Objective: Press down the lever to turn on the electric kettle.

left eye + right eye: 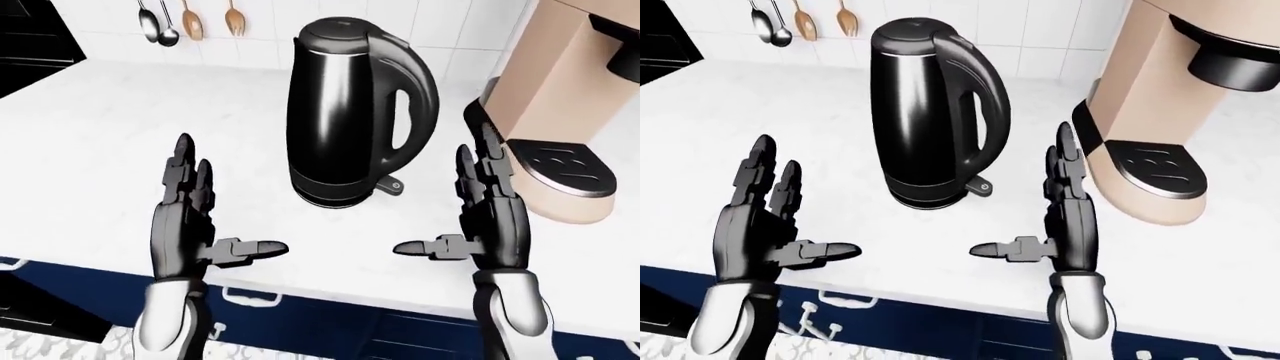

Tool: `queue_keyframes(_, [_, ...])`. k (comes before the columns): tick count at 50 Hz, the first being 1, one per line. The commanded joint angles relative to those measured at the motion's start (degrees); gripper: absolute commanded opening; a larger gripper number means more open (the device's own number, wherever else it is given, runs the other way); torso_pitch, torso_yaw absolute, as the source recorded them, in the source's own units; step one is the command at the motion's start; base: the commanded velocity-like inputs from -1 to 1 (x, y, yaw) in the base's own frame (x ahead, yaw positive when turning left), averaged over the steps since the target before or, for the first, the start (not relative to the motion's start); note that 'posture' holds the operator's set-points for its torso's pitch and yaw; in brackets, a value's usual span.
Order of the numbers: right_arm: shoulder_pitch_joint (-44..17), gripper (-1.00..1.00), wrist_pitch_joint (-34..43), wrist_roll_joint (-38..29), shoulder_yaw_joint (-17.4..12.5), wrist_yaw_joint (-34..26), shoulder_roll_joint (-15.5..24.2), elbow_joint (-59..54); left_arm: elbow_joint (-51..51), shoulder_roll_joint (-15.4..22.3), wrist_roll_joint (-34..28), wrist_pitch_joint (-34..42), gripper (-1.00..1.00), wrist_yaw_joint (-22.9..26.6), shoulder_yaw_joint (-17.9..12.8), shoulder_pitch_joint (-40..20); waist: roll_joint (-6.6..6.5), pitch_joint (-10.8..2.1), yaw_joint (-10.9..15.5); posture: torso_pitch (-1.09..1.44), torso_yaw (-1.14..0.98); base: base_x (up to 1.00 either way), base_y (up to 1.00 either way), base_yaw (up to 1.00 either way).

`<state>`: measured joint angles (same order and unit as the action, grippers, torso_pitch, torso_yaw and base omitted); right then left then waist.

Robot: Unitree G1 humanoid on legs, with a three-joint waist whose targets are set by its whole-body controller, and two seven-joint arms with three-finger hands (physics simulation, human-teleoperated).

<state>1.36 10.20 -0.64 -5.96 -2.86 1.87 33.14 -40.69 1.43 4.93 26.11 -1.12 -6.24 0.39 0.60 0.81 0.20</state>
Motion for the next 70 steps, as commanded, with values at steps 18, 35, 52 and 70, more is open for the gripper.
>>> queue_keyframes(18, [-11.98, 1.00, 19.56, 0.66, -4.28, 1.02, 4.95, 11.98, -2.41, 0.09, -0.05, -1.88, 1.00, -0.02, -0.23, -0.45, 0.12, -0.97, 0.11, 0.00, 0.00, 0.00, 0.00, 0.00])
queue_keyframes(35, [-23.39, 1.00, 32.16, 2.37, -6.12, -0.70, 9.95, 10.77, -2.25, 0.23, 0.41, -1.76, 1.00, -0.24, -0.75, -0.83, 0.09, -0.85, 0.16, 0.00, 0.00, 0.00, 0.00, 0.00])
queue_keyframes(52, [-31.03, 1.00, 37.60, 3.37, -7.46, -1.58, 14.91, 5.05, -3.61, 0.56, 1.07, -0.08, 1.00, -0.61, -1.52, -1.57, 0.14, -0.61, 0.21, 0.00, 0.00, 0.00, 0.00, 0.00])
queue_keyframes(70, [-36.25, 1.00, 34.45, -3.10, -4.88, -7.18, 16.01, -4.90, -4.81, 0.64, 1.38, 0.72, 1.00, -0.99, -1.71, -1.91, -0.07, -0.40, 0.11, 0.00, 0.00, 0.00, 0.00, 0.00])
